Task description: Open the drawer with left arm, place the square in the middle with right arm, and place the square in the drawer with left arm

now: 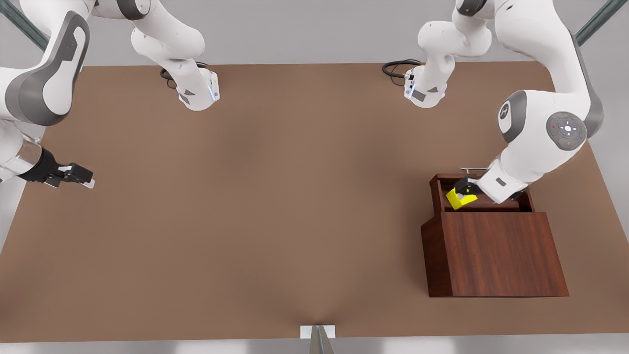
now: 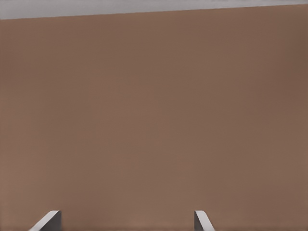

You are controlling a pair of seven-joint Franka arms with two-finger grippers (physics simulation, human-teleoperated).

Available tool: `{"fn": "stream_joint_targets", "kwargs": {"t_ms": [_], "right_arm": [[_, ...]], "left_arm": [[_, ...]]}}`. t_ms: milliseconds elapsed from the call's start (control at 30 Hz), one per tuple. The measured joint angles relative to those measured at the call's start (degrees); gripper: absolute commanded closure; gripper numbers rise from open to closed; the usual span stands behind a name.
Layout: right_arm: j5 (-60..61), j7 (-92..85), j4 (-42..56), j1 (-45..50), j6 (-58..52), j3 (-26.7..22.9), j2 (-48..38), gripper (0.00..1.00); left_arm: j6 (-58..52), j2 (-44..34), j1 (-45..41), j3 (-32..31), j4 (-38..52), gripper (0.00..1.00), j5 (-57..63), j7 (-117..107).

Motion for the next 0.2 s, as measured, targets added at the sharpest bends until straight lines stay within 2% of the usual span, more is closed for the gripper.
{"fn": "stream_joint_targets", "kwargs": {"t_ms": [133, 200], "right_arm": [[0.0, 0.0, 0.0, 0.0, 0.0, 0.0, 0.0, 0.00], [0.0, 0.0, 0.0, 0.0, 0.0, 0.0, 0.0, 0.00]], "left_arm": [[0.2, -2.0, 2.8, -4.1, 0.1, 0.00, 3.2, -0.9], [0.1, -2.3, 3.0, -4.1, 0.1, 0.00, 4.3, -0.9]]}}
